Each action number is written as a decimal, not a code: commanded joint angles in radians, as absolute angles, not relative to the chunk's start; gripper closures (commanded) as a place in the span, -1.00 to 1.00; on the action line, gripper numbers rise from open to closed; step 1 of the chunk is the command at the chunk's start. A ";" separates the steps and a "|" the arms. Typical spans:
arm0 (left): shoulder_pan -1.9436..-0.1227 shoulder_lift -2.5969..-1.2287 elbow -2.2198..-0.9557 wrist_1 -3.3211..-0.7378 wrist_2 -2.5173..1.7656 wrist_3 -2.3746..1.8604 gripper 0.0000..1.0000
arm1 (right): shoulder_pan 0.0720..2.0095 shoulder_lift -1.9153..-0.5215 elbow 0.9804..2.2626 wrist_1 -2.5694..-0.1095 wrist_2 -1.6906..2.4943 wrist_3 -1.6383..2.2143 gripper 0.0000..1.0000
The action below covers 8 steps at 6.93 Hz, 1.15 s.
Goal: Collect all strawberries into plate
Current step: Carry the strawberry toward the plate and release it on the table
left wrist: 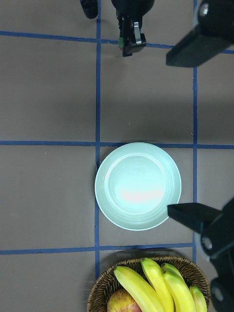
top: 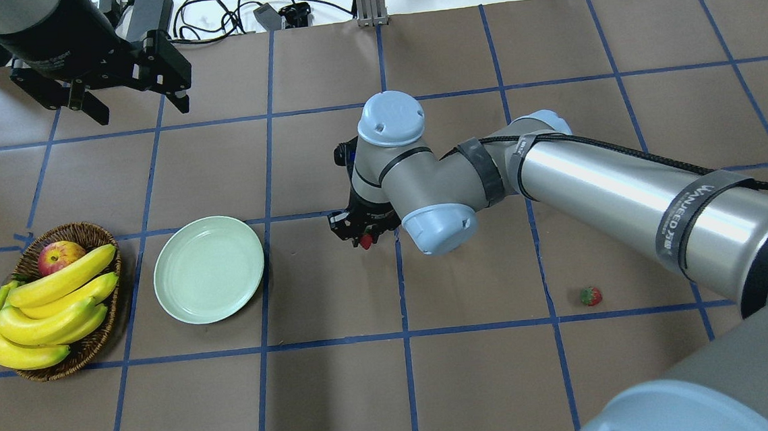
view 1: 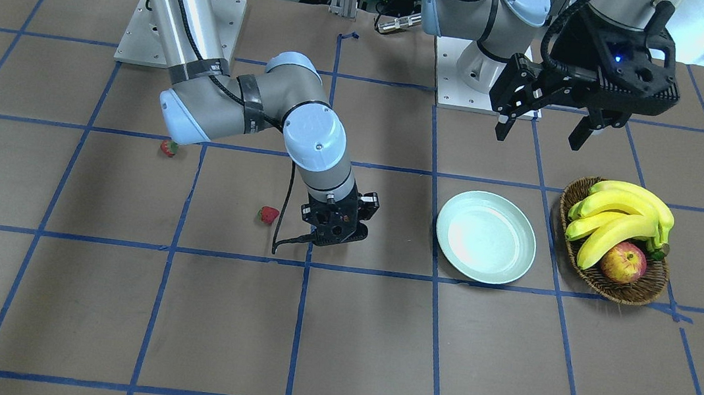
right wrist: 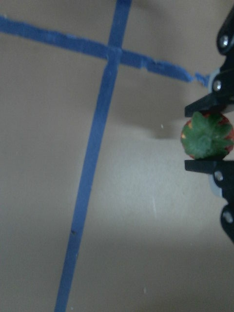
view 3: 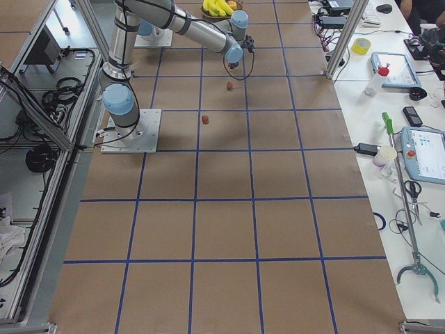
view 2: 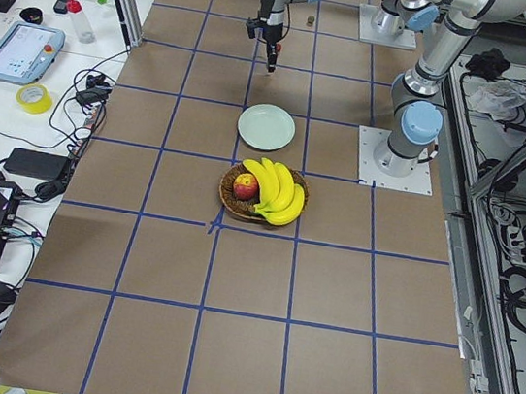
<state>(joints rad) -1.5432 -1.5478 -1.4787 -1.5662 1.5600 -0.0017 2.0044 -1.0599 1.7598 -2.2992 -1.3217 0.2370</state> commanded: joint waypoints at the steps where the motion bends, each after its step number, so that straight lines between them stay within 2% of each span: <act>1: -1.543 -1.548 -1.477 -1.565 1.560 -0.002 -1.00 | 2.033 -1.042 1.755 -2.310 -1.313 0.282 -0.98; 4: -1.543 -1.548 -1.477 -1.565 1.560 -0.002 -1.00 | 2.007 -1.115 1.744 -2.272 -1.402 0.270 -1.00; 6: -1.543 -1.548 -1.479 -1.565 1.562 -0.002 -1.00 | 1.892 -1.202 1.782 -2.142 -1.588 0.192 -1.00; 8: -1.543 -1.548 -1.479 -1.565 1.560 -0.002 -1.00 | 1.832 -1.220 1.865 -2.149 -1.591 0.195 -0.94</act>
